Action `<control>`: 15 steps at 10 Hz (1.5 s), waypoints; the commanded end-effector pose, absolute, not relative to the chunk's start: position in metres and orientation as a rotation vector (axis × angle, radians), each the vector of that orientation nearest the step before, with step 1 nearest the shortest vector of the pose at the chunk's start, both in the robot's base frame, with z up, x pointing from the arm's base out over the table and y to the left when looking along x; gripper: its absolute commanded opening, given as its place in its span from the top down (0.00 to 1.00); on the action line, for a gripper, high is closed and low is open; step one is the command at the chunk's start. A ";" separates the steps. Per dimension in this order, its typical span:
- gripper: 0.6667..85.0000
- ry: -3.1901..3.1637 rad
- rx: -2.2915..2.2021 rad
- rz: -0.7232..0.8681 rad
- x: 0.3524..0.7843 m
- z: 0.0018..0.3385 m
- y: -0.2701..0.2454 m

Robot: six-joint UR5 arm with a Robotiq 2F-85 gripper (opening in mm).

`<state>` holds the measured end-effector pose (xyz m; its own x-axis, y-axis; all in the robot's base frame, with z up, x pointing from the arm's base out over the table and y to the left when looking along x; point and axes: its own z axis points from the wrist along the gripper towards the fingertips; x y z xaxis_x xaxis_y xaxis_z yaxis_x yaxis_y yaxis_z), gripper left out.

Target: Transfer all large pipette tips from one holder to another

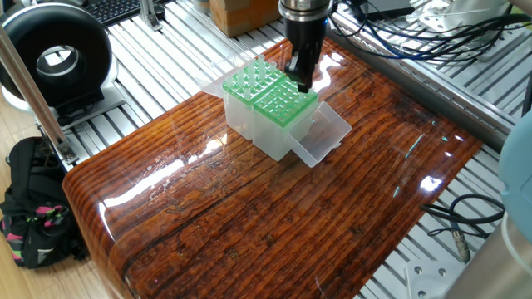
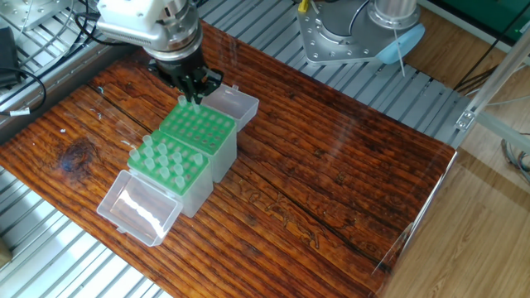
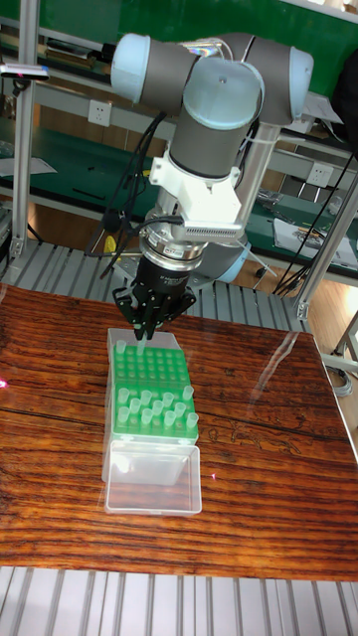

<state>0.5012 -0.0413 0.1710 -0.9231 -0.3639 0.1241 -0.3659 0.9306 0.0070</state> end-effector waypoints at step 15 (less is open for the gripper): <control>0.80 -2.905 0.524 -0.033 0.502 0.238 -0.039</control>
<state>0.5009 -0.0416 0.2254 -0.9193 -0.3534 0.1731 -0.3520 0.9352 0.0397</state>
